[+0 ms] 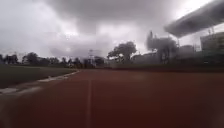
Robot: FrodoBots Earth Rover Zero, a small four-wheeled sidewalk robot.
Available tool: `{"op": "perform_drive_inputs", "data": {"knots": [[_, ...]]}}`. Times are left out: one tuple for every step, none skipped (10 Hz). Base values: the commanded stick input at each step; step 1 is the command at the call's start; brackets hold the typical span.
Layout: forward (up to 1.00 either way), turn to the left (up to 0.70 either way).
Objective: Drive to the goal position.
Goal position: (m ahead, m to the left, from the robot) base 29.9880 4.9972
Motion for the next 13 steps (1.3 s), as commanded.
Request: {"op": "perform_drive_inputs", "data": {"knots": [[0.50,0.00],[0.50,0.00],[0.50,0.00],[0.50,0.00],[0.50,0.00],[0.50,0.00],[0.50,0.00],[0.50,0.00],[0.50,0.00],[0.50,0.00],[0.50,0.00],[0.50,0.00],[0.50,0.00]]}}
